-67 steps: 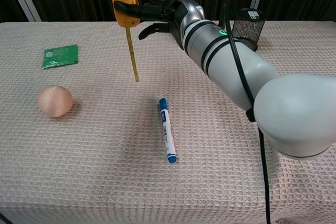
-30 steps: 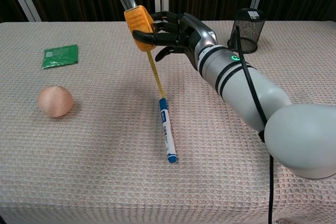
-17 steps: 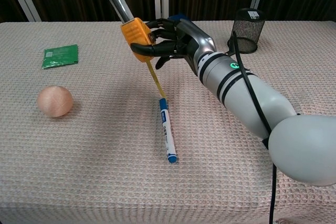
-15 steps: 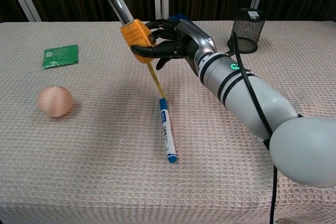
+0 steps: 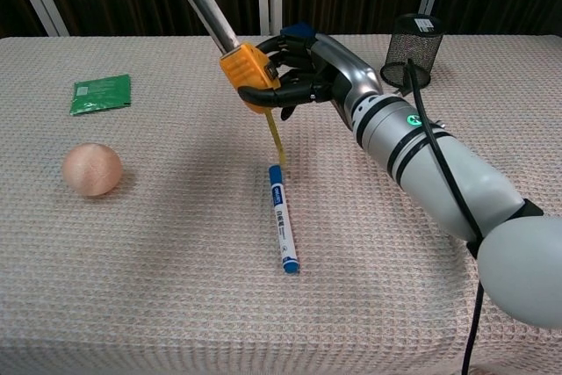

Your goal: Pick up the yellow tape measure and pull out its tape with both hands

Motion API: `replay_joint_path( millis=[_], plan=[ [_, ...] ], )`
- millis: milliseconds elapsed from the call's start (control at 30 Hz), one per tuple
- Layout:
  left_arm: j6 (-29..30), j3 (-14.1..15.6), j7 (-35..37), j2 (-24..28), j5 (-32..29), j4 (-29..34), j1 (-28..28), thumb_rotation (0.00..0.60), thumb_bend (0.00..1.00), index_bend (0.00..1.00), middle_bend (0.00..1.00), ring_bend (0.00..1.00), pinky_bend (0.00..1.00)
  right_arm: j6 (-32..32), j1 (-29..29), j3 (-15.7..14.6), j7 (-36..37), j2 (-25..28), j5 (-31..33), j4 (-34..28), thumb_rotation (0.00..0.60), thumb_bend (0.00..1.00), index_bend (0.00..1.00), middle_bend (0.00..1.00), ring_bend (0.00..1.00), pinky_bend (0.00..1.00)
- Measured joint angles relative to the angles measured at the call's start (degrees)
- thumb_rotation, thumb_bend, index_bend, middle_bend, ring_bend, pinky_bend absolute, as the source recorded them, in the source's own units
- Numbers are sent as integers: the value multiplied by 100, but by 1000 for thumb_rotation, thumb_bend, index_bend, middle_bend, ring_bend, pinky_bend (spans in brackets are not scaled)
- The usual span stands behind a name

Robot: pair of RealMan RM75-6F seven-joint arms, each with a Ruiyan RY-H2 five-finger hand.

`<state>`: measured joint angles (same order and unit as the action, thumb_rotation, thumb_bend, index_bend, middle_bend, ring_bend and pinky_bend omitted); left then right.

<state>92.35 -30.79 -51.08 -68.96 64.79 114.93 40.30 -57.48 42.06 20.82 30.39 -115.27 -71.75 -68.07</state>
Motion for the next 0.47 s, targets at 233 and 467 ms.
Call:
replay_joint_path(
  millis=[233, 467],
  plan=[
    [42, 33, 33, -5, -11, 5, 48, 600, 552, 689, 658, 605, 705, -65, -72, -31, 101, 91, -79, -18, 600, 475, 682, 542, 534, 608],
    [77, 47, 28, 19, -28, 19, 93, 600, 552, 689, 658, 605, 705, -68, -95, -41, 118, 108, -78, -14, 600, 475, 682, 542, 534, 608]
  ],
)
